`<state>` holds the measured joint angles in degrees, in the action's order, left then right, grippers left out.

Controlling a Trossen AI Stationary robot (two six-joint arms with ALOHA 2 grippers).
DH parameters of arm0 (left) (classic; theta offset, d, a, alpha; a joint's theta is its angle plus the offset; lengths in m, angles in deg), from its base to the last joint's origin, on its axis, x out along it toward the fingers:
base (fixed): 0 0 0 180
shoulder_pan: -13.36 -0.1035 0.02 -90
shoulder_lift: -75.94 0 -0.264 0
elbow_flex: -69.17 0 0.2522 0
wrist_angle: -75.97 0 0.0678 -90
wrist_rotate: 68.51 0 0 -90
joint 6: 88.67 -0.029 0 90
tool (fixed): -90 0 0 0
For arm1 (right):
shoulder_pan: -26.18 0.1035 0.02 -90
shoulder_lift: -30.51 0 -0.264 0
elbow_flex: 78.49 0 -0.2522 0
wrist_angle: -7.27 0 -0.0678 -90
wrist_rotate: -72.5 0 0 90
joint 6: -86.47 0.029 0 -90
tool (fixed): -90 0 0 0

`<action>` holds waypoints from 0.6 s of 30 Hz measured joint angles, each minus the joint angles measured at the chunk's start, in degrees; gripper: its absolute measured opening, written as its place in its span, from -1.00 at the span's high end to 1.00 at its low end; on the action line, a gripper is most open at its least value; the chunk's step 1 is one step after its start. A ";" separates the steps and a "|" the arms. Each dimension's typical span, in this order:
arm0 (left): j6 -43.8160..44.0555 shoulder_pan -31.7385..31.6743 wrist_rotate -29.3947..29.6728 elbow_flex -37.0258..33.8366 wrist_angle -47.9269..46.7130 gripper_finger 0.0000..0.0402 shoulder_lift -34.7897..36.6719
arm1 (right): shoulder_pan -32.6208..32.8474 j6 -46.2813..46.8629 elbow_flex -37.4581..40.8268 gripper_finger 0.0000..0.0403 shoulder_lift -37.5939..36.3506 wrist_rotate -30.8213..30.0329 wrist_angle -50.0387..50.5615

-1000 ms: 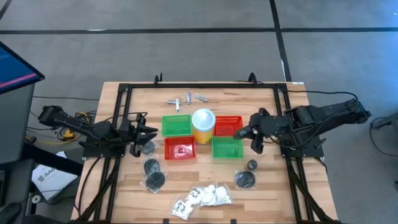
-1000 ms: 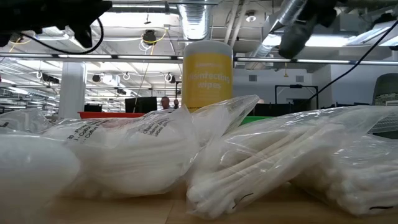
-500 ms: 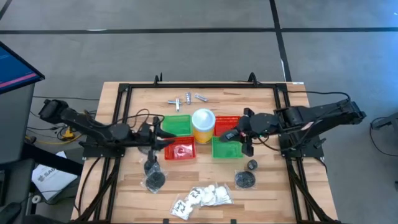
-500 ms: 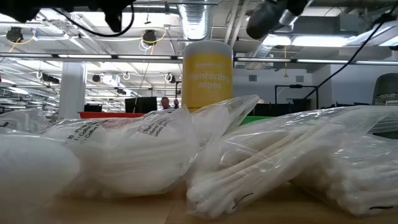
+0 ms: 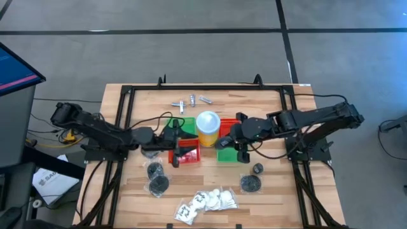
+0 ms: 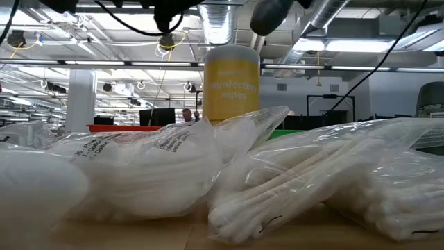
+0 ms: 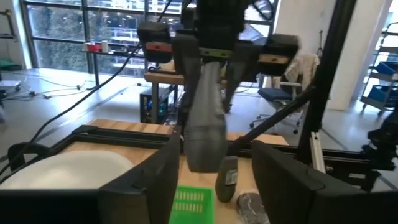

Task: Pick & Place Travel size toiletries
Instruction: Put the black deodorant into the left green bin

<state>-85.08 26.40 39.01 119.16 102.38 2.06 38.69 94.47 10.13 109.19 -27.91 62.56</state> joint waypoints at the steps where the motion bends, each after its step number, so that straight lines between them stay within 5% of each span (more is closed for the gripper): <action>1: 0.07 -0.20 -0.01 0.55 -0.13 -0.01 -0.69 | -0.12 -0.34 -0.51 0.39 0.54 0.14 -0.09; 18: 5.01 -4.66 -9.42 8.44 0.25 -0.19 -10.89 | -0.29 -2.20 -2.68 0.39 2.28 1.58 -0.93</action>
<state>-80.07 21.74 29.58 127.59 102.63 -8.83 38.41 92.27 7.45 111.48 -26.34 61.63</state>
